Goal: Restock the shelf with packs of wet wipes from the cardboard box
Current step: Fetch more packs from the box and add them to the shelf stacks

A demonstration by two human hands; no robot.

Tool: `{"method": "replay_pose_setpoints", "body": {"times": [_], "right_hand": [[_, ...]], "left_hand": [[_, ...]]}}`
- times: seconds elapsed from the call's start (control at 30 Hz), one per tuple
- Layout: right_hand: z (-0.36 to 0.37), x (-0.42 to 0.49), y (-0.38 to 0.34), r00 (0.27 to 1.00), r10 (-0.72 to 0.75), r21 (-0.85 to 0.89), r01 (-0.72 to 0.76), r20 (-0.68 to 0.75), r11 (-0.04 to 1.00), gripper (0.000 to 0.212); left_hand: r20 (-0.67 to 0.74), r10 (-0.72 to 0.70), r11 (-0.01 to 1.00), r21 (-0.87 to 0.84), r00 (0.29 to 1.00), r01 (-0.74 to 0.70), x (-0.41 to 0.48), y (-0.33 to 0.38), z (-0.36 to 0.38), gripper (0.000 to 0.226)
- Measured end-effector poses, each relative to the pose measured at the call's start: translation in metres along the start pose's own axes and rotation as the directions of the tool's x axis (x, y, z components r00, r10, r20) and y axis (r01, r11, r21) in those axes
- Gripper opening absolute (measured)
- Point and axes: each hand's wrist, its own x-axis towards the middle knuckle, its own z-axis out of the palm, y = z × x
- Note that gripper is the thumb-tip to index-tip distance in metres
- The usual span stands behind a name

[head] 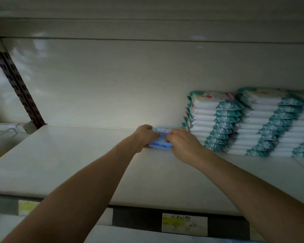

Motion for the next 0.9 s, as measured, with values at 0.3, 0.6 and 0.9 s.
{"method": "replay_pose_setpoints", "body": {"times": [0.3,0.6,0.9], "right_hand": [[0.003,0.002,-0.017,0.993,0.067,-0.135,-0.054,0.098,0.989,0.032],[0.01,0.014,-0.03,0.974,0.211,-0.246,-0.184,0.088,0.952,0.034],[0.01,0.013,-0.036,0.973,0.223,-0.248,-0.204,0.051,0.947,0.038]], "left_hand": [[0.198,0.272,0.491,0.813,0.942,-0.313,0.003,-0.016,-0.004,0.057],[0.09,0.341,0.378,0.898,0.936,-0.224,0.015,-0.018,0.006,0.038],[0.067,0.367,0.325,0.925,0.928,-0.195,0.013,-0.02,0.009,0.036]]}}
